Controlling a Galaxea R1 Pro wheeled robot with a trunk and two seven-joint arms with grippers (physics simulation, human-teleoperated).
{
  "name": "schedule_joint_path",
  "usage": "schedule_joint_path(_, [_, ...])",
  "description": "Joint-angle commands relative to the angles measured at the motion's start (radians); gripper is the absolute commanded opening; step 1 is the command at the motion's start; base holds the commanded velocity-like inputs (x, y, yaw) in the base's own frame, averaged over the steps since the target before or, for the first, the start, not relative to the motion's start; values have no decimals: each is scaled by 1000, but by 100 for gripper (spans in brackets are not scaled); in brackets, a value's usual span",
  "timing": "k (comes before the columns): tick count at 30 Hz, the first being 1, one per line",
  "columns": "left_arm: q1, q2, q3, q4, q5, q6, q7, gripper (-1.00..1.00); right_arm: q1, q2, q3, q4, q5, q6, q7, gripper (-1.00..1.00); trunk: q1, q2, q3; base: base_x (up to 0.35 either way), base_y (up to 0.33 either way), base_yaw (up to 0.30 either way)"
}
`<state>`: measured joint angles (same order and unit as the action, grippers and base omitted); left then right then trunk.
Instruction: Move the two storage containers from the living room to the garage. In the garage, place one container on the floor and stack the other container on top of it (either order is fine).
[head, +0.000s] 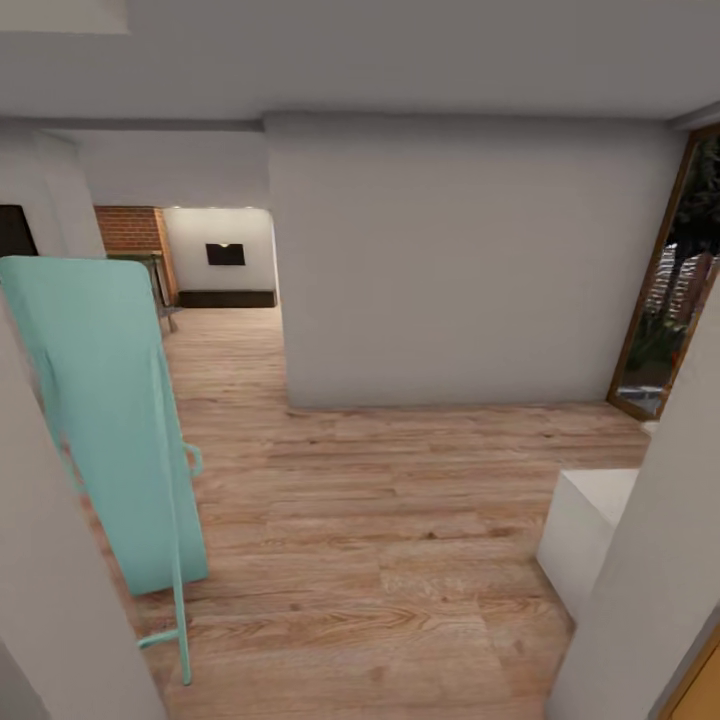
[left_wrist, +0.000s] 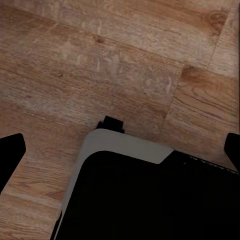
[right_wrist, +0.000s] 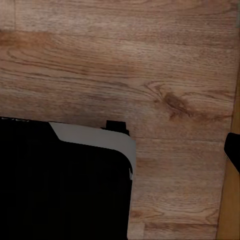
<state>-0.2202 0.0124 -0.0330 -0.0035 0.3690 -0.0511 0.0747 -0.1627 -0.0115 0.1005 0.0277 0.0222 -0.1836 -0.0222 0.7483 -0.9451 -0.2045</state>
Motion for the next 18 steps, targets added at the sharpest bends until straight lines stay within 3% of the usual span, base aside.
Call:
schedule_joint_path(1, [-1, 0, -4, 0, 5, -3, 2, 100, -1, 0, 7, 3, 2, -5, -2, 100, 1, -1, -1, 324, 0, 0])
schedule_joint_path(18, [-1, 0, -4, 0, 5, -3, 2, 100, -1, 1, 7, 3, 2, -5, -2, 100, 1, -1, -1, 324, 0, 0])
